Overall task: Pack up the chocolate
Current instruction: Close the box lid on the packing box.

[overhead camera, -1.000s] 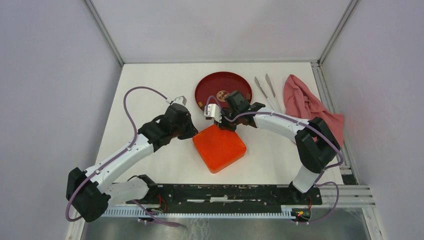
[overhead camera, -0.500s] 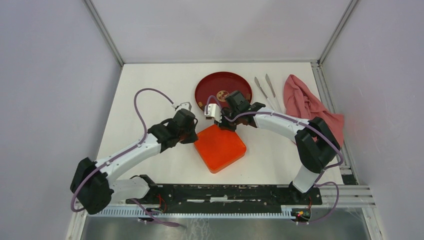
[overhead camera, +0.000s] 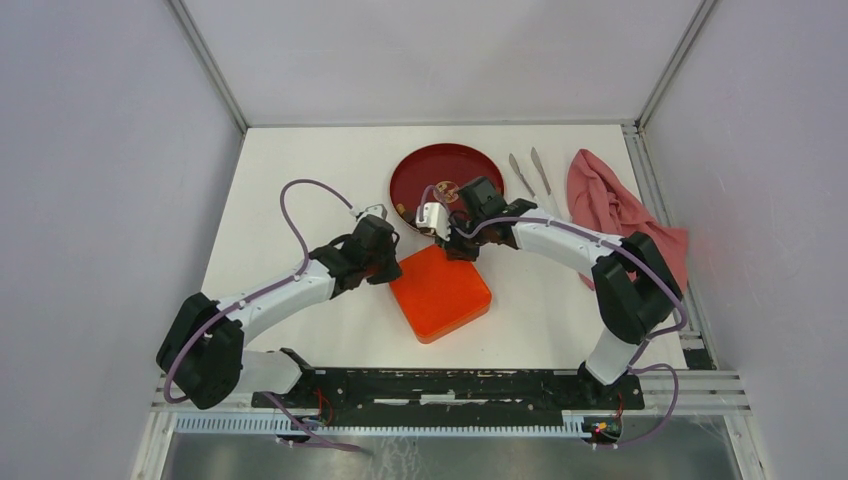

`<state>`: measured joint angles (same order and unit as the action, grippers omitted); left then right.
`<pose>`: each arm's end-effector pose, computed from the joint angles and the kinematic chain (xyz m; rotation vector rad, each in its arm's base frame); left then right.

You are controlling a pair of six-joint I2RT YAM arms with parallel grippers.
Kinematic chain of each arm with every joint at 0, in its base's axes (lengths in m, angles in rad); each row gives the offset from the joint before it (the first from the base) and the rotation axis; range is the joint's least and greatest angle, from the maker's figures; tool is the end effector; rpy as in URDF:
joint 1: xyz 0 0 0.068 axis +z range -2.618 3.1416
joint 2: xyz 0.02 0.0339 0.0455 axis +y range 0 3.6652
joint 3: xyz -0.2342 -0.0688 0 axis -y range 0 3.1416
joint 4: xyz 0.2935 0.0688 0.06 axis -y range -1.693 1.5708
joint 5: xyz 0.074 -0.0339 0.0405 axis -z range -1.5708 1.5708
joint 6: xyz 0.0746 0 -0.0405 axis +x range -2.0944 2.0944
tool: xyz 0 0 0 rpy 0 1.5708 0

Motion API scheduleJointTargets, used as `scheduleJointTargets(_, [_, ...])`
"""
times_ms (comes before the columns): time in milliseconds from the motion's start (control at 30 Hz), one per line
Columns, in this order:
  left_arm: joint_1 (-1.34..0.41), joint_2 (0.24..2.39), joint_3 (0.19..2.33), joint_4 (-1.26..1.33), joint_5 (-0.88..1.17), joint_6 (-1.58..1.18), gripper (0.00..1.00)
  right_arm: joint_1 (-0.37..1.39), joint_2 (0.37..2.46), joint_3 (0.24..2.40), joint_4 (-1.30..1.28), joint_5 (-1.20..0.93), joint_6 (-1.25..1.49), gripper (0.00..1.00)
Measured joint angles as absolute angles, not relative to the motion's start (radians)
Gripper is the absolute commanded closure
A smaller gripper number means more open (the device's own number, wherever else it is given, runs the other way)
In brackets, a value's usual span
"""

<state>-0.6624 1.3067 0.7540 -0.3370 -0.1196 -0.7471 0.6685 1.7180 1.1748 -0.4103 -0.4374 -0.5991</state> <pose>0.2684 -0.1980 0.1215 -0.1594 2.5050 -0.4616 0.3089 0.2842 0.1294 -1.6117 1.8959 0.5788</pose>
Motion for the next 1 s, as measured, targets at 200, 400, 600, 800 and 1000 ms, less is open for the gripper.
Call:
scheduleJointTargets(200, [-0.662, 1.305, 0.756, -0.345, -0.118, -0.746, 0.98, 0.627, 1.677, 1.203, -0.482, -0.475, -0.619, 0.86])
scheduleJointTargets(400, [-0.657, 1.305, 0.756, -0.345, -0.103, -0.746, 0.98, 0.627, 1.547, 1.265, -0.487, -0.444, -0.649, 0.95])
scheduleJointTargets(600, [-0.657, 1.305, 0.756, -0.345, -0.101, -0.746, 0.98, 0.635, 1.55, 1.314, -0.468, -0.405, -0.656, 1.0])
scheduleJointTargets(800, [-0.657, 1.305, 0.749, -0.331, -0.094, -0.746, 0.98, 0.642, 1.74, 1.233, -0.444, -0.289, -0.651, 1.0])
scheduleJointTargets(1000, [-0.656, 1.303, 0.737, -0.302, -0.072, -0.744, 0.98, 0.653, 1.788, 1.266, -0.4, -0.297, -0.641, 1.0])
